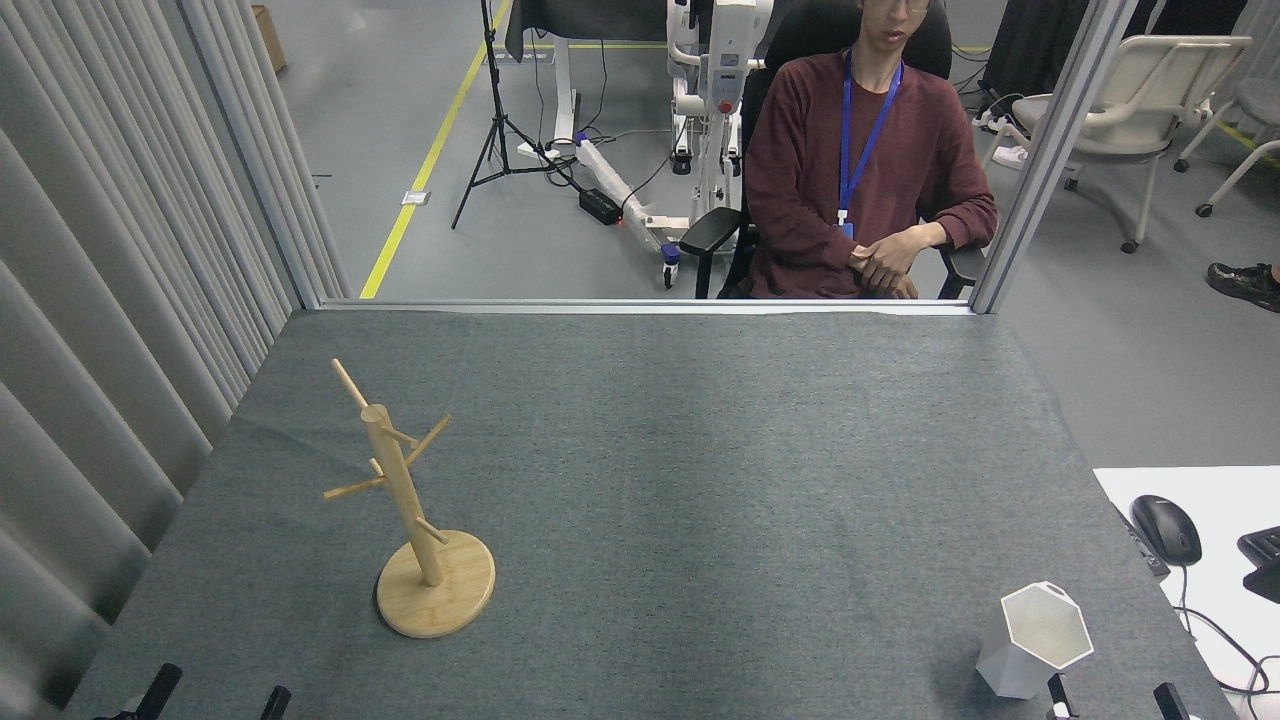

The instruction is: Hang cup on storage rack

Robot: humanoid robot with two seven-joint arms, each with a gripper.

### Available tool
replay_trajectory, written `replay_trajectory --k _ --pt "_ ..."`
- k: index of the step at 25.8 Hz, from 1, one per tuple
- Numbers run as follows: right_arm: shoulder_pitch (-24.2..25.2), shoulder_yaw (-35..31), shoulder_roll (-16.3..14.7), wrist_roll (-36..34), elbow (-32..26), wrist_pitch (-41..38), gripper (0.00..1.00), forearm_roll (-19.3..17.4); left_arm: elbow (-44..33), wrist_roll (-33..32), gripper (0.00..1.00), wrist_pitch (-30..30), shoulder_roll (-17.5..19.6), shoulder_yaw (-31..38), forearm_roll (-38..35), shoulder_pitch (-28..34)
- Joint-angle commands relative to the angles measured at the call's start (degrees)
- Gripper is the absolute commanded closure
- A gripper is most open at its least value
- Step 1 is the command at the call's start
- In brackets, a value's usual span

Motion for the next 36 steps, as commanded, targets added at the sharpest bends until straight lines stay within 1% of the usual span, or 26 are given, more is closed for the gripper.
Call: replay_trajectory --k 1,4,7,11,15,27,36 --pt "-0.96 0.29 -0.95 0.13 1.09 -1.46 0.02 1.61 0.07 -0.01 0.0 -0.02 0.0 0.0 0.0 0.0" --pt "-1.93 0.73 -0.86 0.13 2.05 -2.86 0.02 3.89 0.24 -0.01 0.0 -0.02 0.0 0.0 0.0 0.0" --pt "-2.89 2.58 -0.78 0.13 2.76 -2.69 0.02 6.17 0.69 -0.01 0.0 -0.02 0.0 0.09 0.0 0.0" --pt "-4.47 3.02 -0.34 0.13 4.34 -2.25 0.02 6.26 0.77 -0.01 0.0 -0.02 0.0 0.18 0.0 0.0" --pt "-6.94 3.02 0.1 0.13 7.24 -2.16 0.02 6.26 0.77 -0.01 0.0 -0.11 0.0 0.26 0.0 0.0" --pt "-8.78 3.02 0.9 0.13 9.35 -1.98 0.02 6.26 0.77 -0.01 0.0 -0.37 0.09 0.44 0.0 0.0" --pt "-8.96 2.4 0.28 0.04 9.35 -2.16 0.02 5.56 0.69 0.08 0.0 -0.64 0.09 0.7 0.7 0.0"
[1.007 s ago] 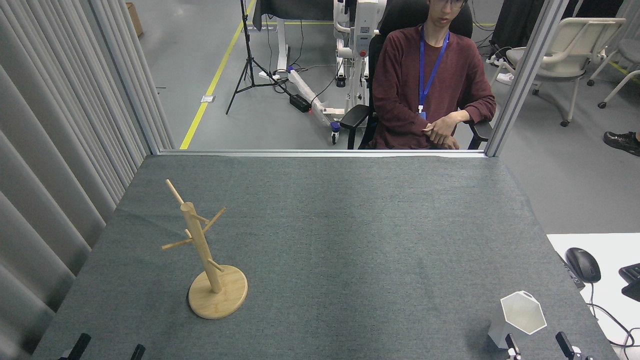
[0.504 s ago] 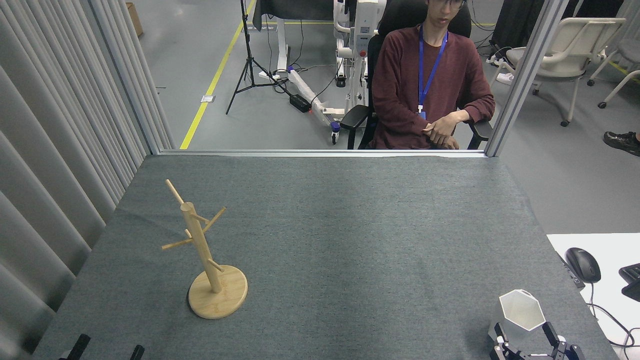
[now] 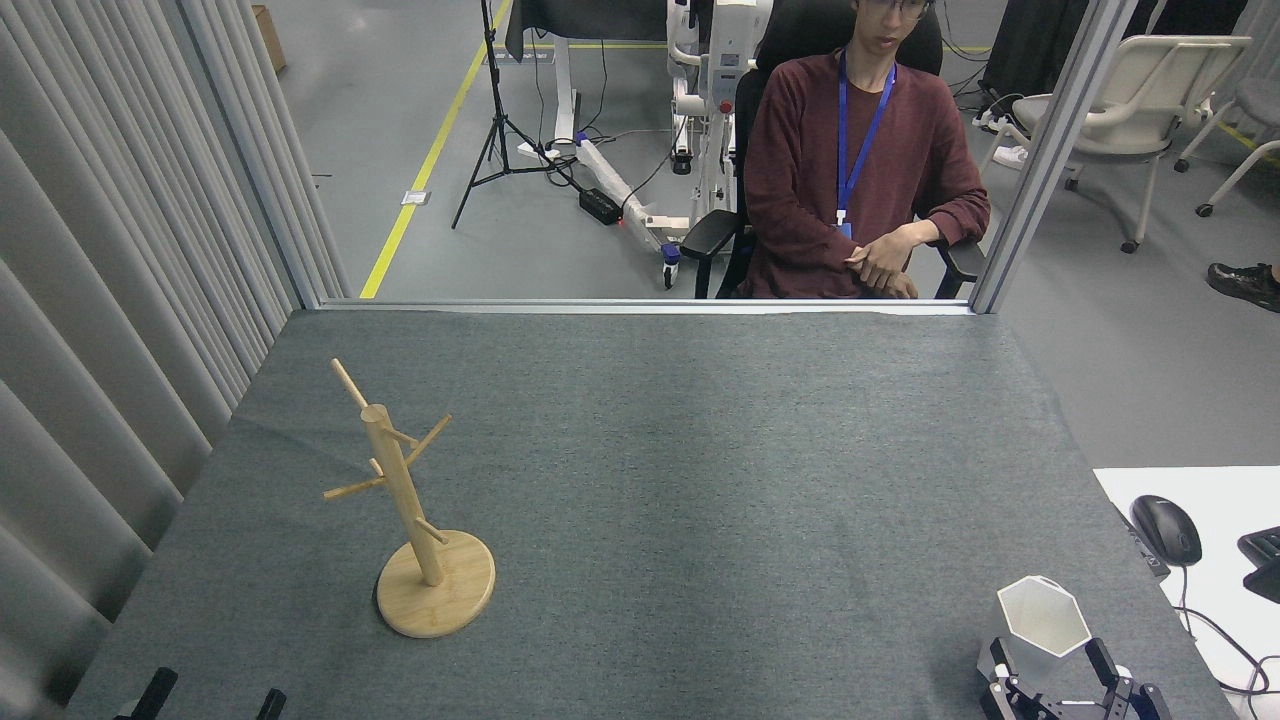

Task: Hang cup on storage rack
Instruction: 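Reach the right gripper toward the white hexagonal cup and close on it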

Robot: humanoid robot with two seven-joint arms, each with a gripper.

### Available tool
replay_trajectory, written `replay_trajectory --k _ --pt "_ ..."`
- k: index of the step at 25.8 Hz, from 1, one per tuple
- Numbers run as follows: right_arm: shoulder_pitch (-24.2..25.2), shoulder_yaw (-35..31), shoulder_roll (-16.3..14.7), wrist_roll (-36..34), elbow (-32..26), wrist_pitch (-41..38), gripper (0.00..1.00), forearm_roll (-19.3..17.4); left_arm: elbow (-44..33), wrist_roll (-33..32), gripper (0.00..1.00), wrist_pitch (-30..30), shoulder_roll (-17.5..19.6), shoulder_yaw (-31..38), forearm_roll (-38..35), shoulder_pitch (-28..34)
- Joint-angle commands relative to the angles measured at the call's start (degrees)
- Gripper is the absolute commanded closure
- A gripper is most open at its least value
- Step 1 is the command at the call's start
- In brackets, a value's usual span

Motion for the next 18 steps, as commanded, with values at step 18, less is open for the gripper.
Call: replay_trajectory --k 18 --pt "-3.25 -0.08 -1.01 -0.24 3.87 -0.08 0.02 0.29 -0.03 0.04 0.0 -0.21 0.0 0.58 0.19 0.11"
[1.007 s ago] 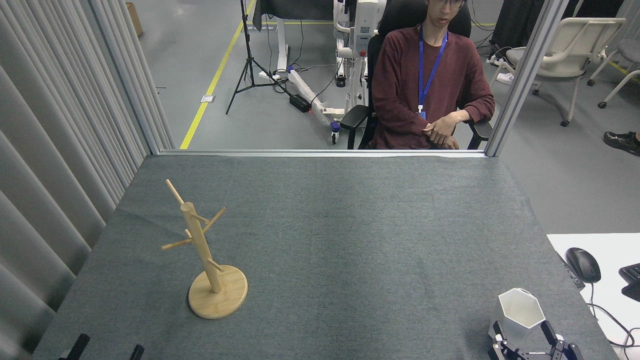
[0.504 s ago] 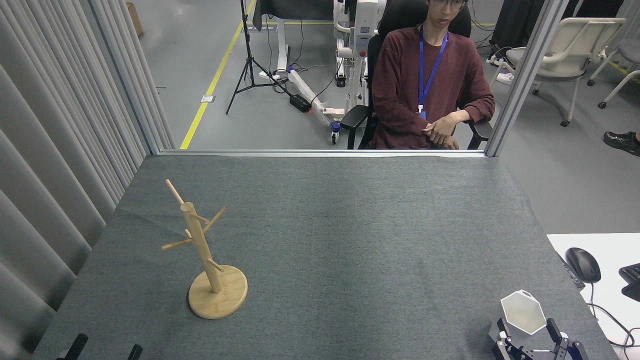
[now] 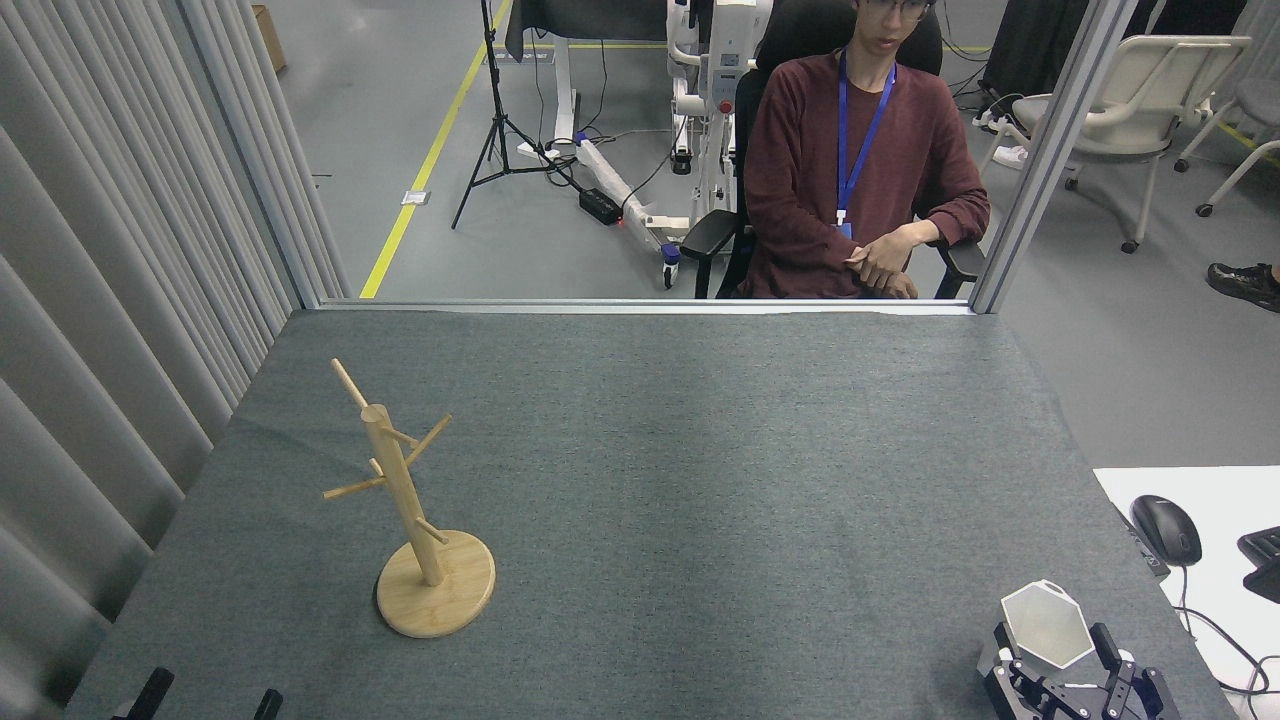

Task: Hang cup on storage rack
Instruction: 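Reach the right gripper toward the white hexagonal cup and close on it, then lift the white cup with the right gripper and carry it toward the center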

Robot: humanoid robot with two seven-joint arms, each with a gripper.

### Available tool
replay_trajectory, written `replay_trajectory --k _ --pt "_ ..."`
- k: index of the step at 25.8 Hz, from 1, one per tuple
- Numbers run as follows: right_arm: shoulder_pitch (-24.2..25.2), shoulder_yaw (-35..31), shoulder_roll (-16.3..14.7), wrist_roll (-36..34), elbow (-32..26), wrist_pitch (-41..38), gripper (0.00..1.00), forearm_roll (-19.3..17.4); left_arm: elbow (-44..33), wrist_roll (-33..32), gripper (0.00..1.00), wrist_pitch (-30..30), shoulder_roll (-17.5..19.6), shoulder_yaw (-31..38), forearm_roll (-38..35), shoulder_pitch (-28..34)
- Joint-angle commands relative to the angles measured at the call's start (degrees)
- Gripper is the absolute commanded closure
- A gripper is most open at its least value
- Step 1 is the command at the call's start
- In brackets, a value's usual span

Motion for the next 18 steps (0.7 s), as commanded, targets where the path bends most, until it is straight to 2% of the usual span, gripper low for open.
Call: replay_trajectory --k 1,11,15,18 --pt "-0.65 0.13 0.04 -0.08 1.47 0.0 0.02 0.27 0.08 0.0 0.0 0.01 0.0 0.25 0.0 0.04" --pt "-2.67 0.31 0.04 -0.78 4.1 1.67 0.03 0.44 0.08 0.0 0.0 -0.08 0.0 0.25 0.0 0.04" --pt "-2.84 0.48 -0.05 -1.22 5.16 2.11 0.2 1.06 -0.01 0.0 0.0 -0.08 0.0 0.16 0.0 0.13" --pt "-2.76 0.48 -0.05 -1.83 5.16 2.03 0.25 1.58 -0.01 0.0 0.0 -0.08 0.0 0.07 0.0 0.13"
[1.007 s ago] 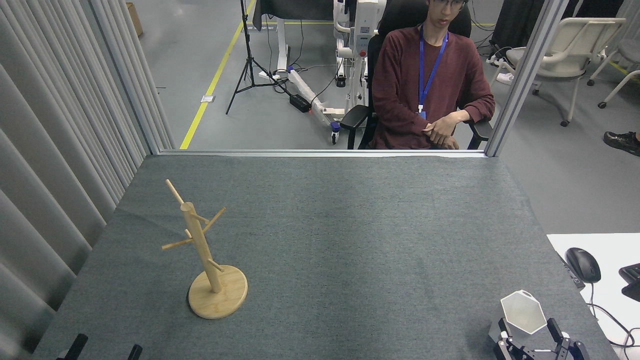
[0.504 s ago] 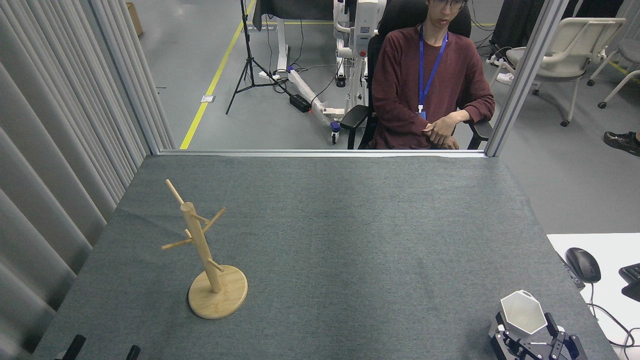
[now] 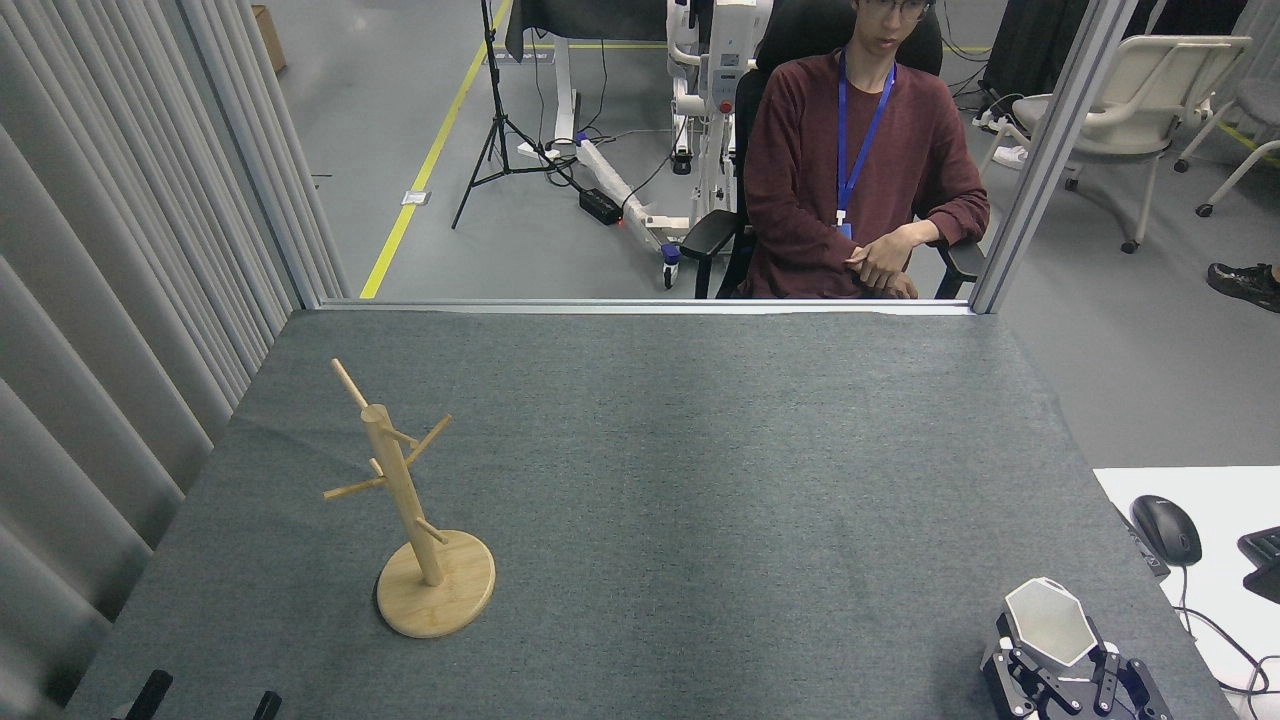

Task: Hang cup on storage rack
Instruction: 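Lift the white cup with the right gripper and carry it toward the center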

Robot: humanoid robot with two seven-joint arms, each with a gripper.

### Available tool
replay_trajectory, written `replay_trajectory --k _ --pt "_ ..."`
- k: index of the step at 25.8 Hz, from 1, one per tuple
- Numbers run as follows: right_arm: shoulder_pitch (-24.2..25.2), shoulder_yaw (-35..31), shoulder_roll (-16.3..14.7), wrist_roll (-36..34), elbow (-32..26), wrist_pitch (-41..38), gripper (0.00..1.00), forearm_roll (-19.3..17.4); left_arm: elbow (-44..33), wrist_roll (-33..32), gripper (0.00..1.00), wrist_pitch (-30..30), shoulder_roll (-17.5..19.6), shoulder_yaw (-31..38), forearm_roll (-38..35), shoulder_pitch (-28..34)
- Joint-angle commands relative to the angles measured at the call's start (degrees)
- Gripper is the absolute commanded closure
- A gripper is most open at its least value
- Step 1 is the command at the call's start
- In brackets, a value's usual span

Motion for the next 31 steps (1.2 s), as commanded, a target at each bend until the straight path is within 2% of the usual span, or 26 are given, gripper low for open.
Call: replay_trajectory --k 1,3,6,10,13,18,23,25,28,31 --pt "0.09 -0.05 0.06 -0.45 0.21 -0.07 0.25 0.24 -0.22 -0.09 0.0 -0.07 -0.01 -0.06 -0.09 0.01" --pt "0.26 0.04 0.76 -0.45 -1.63 -0.77 0.24 0.06 -0.48 -0.09 0.0 -0.42 0.08 -0.23 -0.09 -0.08" --pt "0.88 -0.4 0.58 -0.36 -9.01 -2.71 0.25 -0.47 -1.62 -0.09 0.0 -3.59 0.17 -1.99 -0.09 -1.39" --pt "1.31 0.04 1.2 0.17 -17.54 -5.78 0.24 -0.47 -1.1 -0.36 0.0 -8.25 1.13 -11.04 -1.23 -6.84" --pt "5.01 0.92 2.78 0.26 -23.08 -6.57 0.24 -0.29 0.05 -0.53 0.0 -8.42 2.89 -20.54 -2.9 -10.1" --pt "6.85 5.49 5.77 0.26 -26.15 -6.31 0.24 0.06 2.86 -0.53 0.0 -8.42 3.33 -35.83 -10.02 -14.4" --pt "7.64 5.84 9.99 0.26 -27.91 -6.22 0.24 0.24 5.58 -0.88 0.0 -8.07 2.54 -43.47 -14.86 -17.48" --pt "8.61 8.74 12.18 0.34 -28.97 -6.05 0.24 1.73 6.9 -1.32 0.0 -8.07 1.75 -44.53 -15.65 -18.8" --pt "9.05 14.72 16.05 0.26 -30.2 -5.7 0.24 7.27 8.31 -1.94 0.0 -8.07 1.22 -45.41 -16.17 -19.68" --pt "10.63 20.35 16.4 0.26 -31.08 -4.47 0.24 9.91 8.66 -2.29 0.0 -7.98 1.31 -45.76 -16.17 -19.59"
